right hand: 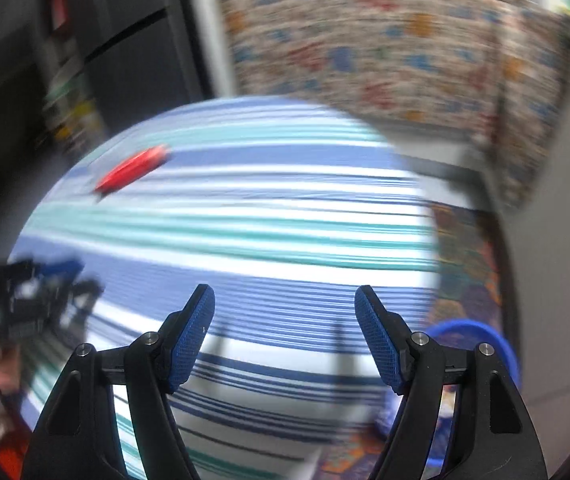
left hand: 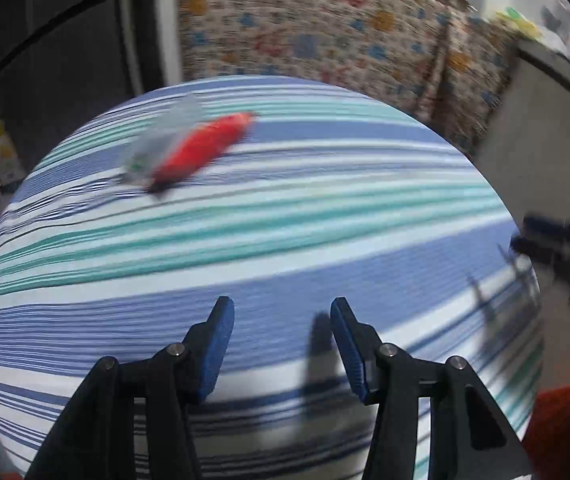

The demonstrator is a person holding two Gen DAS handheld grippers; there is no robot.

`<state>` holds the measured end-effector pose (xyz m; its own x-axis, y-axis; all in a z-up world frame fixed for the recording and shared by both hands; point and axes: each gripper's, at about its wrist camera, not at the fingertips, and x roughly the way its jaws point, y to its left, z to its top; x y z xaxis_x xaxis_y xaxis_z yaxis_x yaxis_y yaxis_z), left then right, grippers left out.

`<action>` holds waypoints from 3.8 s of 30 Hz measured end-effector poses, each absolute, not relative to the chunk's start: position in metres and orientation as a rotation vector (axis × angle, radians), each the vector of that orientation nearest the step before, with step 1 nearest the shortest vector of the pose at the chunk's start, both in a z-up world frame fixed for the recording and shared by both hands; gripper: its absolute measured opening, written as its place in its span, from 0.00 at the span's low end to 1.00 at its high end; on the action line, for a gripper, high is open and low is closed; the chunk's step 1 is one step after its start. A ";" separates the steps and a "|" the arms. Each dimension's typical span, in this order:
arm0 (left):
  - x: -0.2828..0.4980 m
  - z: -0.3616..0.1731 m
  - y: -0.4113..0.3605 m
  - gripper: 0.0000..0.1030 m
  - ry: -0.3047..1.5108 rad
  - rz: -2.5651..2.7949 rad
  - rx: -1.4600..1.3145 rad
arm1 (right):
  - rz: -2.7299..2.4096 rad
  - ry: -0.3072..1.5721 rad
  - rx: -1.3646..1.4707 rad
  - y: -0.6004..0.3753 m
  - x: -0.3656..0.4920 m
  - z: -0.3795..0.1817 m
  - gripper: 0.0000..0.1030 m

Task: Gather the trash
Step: 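Move both tools back over the table toward the remaining trash, then grasp the clear plastic box with the left gripper while the right grasps the red wrapper, then lift the clear plastic box and red wrapper off the table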

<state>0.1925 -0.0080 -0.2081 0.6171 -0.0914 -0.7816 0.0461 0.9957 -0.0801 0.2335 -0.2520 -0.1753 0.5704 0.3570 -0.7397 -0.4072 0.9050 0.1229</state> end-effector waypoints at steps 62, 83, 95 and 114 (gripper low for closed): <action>0.283 -0.200 0.173 0.74 0.874 -0.041 -0.202 | 0.526 0.969 -0.136 -0.149 0.295 -0.210 0.71; 0.209 -0.201 0.058 0.61 0.903 -0.046 -0.112 | 0.625 1.038 -0.269 -0.152 0.267 -0.202 0.36; 0.215 -0.200 0.038 0.75 0.914 -0.041 -0.101 | 0.630 0.983 -0.168 -0.179 0.275 -0.179 0.72; 0.223 -0.196 0.030 0.61 0.898 -0.036 0.001 | 0.622 1.019 -0.162 -0.155 0.287 -0.189 0.11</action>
<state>0.2229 0.0300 -0.1959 0.6225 -0.0308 -0.7820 0.0313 0.9994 -0.0145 0.2874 -0.1548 -0.1892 0.3697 0.4088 -0.8344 -0.5551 0.8173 0.1545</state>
